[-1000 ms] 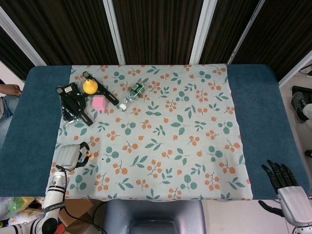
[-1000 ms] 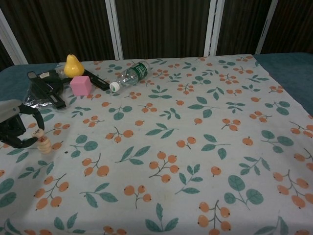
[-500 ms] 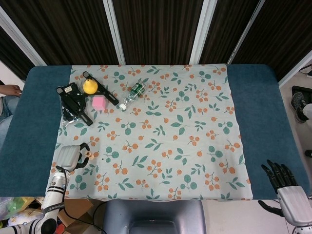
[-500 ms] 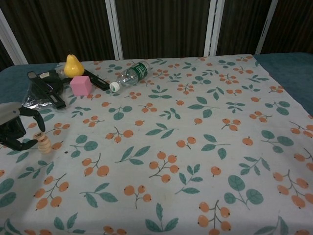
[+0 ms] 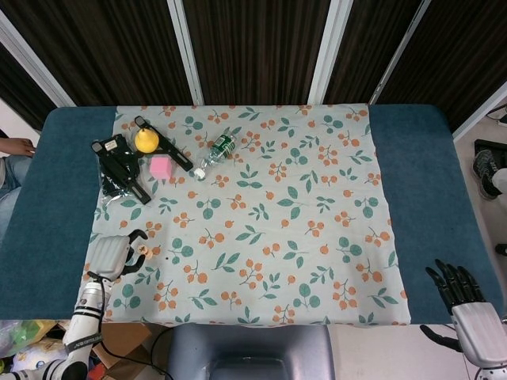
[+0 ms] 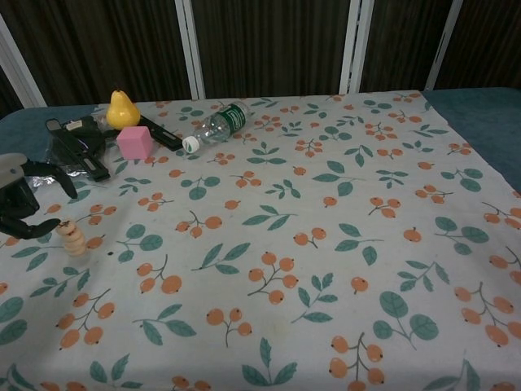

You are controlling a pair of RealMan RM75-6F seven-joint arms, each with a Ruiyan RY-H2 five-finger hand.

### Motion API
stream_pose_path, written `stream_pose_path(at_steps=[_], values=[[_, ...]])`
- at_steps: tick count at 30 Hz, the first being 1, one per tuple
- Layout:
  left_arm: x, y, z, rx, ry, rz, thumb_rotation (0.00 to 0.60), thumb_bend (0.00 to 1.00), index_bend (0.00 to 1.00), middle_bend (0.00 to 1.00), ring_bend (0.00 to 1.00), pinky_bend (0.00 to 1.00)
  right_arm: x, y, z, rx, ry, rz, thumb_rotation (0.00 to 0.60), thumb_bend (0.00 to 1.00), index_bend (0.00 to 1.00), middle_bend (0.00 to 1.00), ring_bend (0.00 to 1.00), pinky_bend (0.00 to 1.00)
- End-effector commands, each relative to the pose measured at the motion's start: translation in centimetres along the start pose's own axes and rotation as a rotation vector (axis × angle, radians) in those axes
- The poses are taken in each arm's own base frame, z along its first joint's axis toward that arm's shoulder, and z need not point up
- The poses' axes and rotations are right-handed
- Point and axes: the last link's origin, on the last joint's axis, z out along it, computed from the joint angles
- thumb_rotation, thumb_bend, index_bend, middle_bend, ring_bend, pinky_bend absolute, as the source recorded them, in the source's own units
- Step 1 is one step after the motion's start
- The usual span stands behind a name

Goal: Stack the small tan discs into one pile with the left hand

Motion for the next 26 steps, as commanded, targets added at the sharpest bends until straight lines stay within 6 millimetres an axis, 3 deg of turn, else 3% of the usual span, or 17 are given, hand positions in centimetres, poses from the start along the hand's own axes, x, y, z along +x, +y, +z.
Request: stream_pose_path(at_steps=[1, 2, 5, 6, 9, 11, 14, 17, 26], values=[[2.2, -0.3, -2.7, -0.079, 0.113, -0.072, 0.6, 0.39, 0.32, 0.94, 0.94, 0.99, 0.0, 0.0, 0.0, -0.001, 0.003, 0.0, 0.6, 0.1, 0.0, 0.0, 0.0, 0.0], [2.5, -0.6, -4.1, -0.124, 0.117, -0.101, 0.6, 0.39, 0.28, 0.82, 0.82, 0.92, 0.0, 0.0, 0.0, -0.001, 0.003, 0.0, 0.6, 0.1, 0.0, 0.0, 0.0, 0.0], [3.1, -2.4, -7.9, -0.189, 0.123, -0.125, 0.6, 0.39, 0.16, 0.32, 0.27, 0.34, -0.1, 0.0, -0.1, 0.001, -0.001, -0.006, 0.6, 0.1, 0.0, 0.0, 0.0, 0.0], [3.1, -3.1, -9.2, -0.195, 0.124, -0.123, 0.6, 0.39, 0.14, 0.24, 0.16, 0.19, -0.1, -0.1, -0.1, 0.001, -0.002, -0.007, 0.6, 0.1, 0.0, 0.0, 0.0, 0.0], [2.9, -5.5, -13.1, -0.187, 0.137, -0.087, 0.6, 0.39, 0.1, 0.12, 0.03, 0.02, -0.3, -0.2, 0.0, 0.004, -0.007, -0.016, 0.6, 0.1, 0.0, 0.0, 0.0, 0.0], [2.6, -6.8, -15.2, -0.179, 0.153, -0.095, 0.6, 0.39, 0.09, 0.09, 0.0, 0.0, -0.4, -0.2, 0.0, 0.004, -0.011, -0.02, 0.6, 0.1, 0.0, 0.0, 0.0, 0.0], [2.8, -7.7, -16.6, -0.191, 0.153, -0.034, 0.6, 0.39, 0.07, 0.06, 0.0, 0.0, -0.4, -0.3, 0.0, 0.007, -0.012, -0.028, 0.6, 0.1, 0.0, 0.0, 0.0, 0.0], [3.5, -7.6, -16.8, -0.2, 0.202, -0.042, 0.6, 0.39, 0.06, 0.05, 0.0, 0.0, -0.4, -0.4, -0.1, 0.007, -0.009, -0.028, 0.6, 0.1, 0.0, 0.0, 0.0, 0.0], [3.2, -7.8, -16.2, -0.189, 0.135, -0.03, 0.6, 0.39, 0.06, 0.05, 0.0, 0.0, -0.4, -0.3, -0.2, 0.009, -0.01, -0.03, 0.6, 0.1, 0.0, 0.0, 0.0, 0.0]])
